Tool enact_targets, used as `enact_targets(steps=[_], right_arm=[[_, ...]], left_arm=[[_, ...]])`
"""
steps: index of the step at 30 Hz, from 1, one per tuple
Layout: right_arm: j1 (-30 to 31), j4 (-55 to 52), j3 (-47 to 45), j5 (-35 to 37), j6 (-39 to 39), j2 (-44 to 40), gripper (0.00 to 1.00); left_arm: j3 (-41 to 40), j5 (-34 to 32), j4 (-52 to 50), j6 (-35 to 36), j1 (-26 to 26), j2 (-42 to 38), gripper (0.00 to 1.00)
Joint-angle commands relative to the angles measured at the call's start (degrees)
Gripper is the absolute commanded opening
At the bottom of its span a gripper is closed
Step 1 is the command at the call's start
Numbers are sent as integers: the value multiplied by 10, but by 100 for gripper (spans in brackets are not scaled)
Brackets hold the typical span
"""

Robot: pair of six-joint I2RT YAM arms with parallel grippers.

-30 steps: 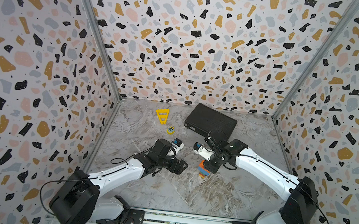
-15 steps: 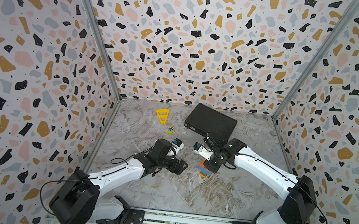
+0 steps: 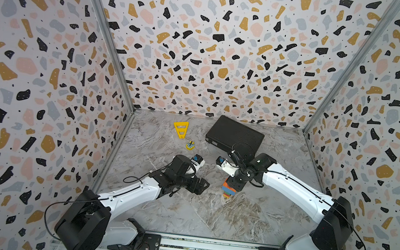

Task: Assemble an ice cream with lego
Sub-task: Assemble the lego brick with the lego brick.

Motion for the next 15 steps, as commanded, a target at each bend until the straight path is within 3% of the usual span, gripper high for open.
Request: enact_targets(steps=[1,8,15], right_arm=[[-1,-1,13,-17,5,-33,55],[-1,22,-9,-27,34,-72,57],[-1,32,-16,14,83,-114,61]], left_arm=[[-14,-9,12,8,3,-23,87],[-63,-25,47,-4,-19,-105,87],[-96,-263,50,-20,-213,-157,86]])
